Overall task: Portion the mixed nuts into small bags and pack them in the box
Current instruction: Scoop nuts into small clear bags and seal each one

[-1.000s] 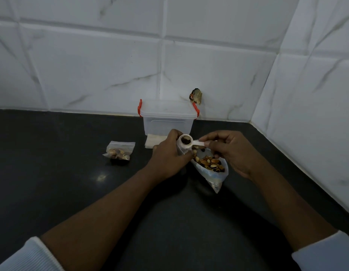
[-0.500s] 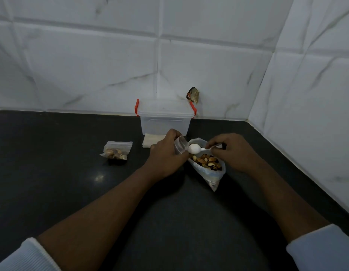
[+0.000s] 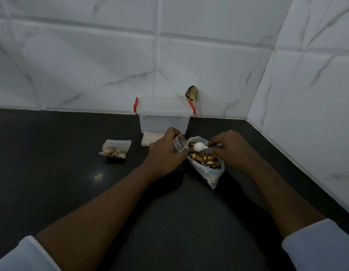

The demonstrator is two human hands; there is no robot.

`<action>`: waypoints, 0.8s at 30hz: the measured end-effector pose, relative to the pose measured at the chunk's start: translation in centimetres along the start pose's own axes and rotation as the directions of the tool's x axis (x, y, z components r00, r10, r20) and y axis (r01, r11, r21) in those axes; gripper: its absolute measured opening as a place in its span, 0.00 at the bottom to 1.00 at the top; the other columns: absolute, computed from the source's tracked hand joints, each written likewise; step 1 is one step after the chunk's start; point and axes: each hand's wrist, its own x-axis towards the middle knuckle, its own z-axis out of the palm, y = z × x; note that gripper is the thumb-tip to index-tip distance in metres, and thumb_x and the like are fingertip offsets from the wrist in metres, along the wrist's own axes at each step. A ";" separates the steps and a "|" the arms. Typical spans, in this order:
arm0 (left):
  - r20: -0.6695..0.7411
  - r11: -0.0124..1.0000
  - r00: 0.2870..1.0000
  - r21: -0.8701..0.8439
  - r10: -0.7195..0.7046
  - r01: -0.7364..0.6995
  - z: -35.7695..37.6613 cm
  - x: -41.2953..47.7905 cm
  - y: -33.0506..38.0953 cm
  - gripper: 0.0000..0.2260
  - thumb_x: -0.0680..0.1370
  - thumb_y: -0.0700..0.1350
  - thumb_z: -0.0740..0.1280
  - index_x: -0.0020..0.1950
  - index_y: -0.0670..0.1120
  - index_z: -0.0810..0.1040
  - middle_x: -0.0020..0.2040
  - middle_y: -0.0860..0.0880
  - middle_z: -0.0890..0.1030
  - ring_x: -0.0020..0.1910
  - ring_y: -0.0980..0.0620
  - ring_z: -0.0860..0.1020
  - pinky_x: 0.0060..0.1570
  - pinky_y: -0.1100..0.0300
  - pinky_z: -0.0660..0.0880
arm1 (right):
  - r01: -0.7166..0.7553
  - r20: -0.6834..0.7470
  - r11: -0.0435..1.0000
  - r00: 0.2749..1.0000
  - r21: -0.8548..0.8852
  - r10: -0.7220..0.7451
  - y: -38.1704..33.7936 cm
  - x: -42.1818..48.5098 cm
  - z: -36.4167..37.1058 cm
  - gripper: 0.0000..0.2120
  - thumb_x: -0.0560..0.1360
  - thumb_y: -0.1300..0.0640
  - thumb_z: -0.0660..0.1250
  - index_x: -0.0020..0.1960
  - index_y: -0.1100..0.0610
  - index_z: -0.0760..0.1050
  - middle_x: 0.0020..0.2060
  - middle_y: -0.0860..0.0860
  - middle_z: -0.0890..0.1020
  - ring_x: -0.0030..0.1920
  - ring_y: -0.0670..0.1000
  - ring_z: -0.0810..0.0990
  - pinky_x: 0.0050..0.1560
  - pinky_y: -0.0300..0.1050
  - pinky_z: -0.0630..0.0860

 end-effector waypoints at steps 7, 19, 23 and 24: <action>0.008 1.000 1.000 -0.002 -0.011 0.011 -0.1 -0.1 0.1 0.19 0.78 0.50 0.73 0.62 0.59 0.67 0.56 0.57 0.77 0.58 0.53 0.79 0.66 0.41 0.74 | -0.001 -0.024 0.999 1.000 -0.044 0.000 -0.1 0.1 0.1 0.12 0.79 0.59 0.67 0.59 0.55 0.85 0.52 0.50 0.87 0.50 0.47 0.81 0.51 0.40 0.74; 0.020 1.000 1.000 -0.005 -0.004 0.004 -0.1 -0.1 0.3 0.18 0.78 0.50 0.73 0.61 0.59 0.67 0.55 0.58 0.77 0.58 0.53 0.79 0.66 0.40 0.74 | -0.016 -0.005 1.000 1.000 0.004 0.016 -0.3 0.2 -0.1 0.12 0.80 0.59 0.65 0.58 0.54 0.85 0.50 0.49 0.86 0.45 0.42 0.80 0.43 0.32 0.70; 0.011 1.000 1.000 0.003 -0.002 0.002 -0.1 -0.2 0.3 0.17 0.78 0.51 0.73 0.61 0.59 0.67 0.53 0.59 0.77 0.58 0.53 0.79 0.66 0.40 0.74 | 0.010 -0.084 1.000 0.996 0.019 -0.008 -0.2 -0.3 -1.1 0.10 0.80 0.60 0.66 0.54 0.54 0.86 0.45 0.46 0.84 0.44 0.43 0.78 0.45 0.37 0.73; 0.009 1.000 1.000 0.003 0.002 -0.002 -0.1 -0.2 0.3 0.17 0.78 0.52 0.72 0.61 0.59 0.68 0.52 0.60 0.77 0.58 0.54 0.79 0.66 0.40 0.74 | 0.029 -0.120 0.999 0.992 0.016 -0.027 -0.2 -0.4 -1.1 0.10 0.80 0.60 0.66 0.54 0.54 0.86 0.46 0.47 0.85 0.45 0.45 0.78 0.47 0.36 0.71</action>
